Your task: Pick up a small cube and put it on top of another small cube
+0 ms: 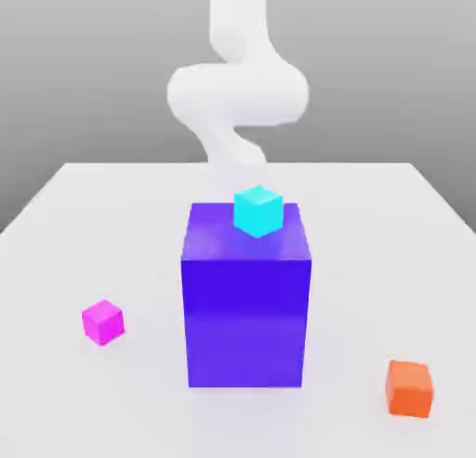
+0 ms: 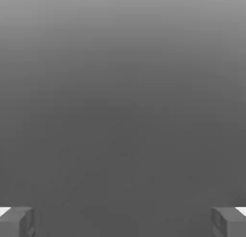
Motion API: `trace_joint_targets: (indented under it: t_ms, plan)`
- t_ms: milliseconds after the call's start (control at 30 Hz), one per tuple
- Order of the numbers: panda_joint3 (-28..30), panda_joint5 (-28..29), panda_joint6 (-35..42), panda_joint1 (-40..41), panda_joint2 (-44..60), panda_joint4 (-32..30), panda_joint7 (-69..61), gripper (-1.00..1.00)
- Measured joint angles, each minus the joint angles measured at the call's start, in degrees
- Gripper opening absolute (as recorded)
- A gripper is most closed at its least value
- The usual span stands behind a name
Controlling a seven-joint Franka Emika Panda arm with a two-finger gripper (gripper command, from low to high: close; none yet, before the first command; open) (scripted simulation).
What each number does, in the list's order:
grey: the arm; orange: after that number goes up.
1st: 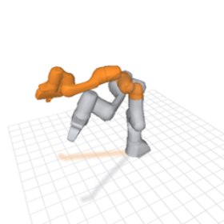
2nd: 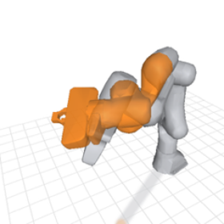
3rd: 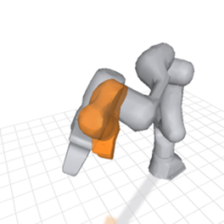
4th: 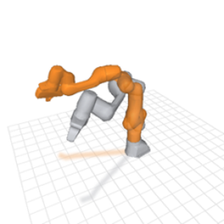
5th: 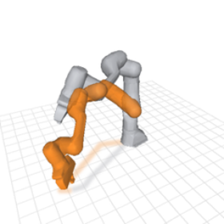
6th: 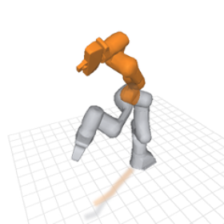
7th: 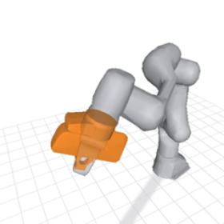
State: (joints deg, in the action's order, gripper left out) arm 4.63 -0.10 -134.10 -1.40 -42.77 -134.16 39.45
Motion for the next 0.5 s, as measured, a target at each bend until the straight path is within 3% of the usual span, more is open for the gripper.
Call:
trace_joint_targets:
  t_ms: [500]
  plan:
    - [24.98, -1.37, -14.04, -7.38, 19.82, -14.34, -38.94, 0.00]
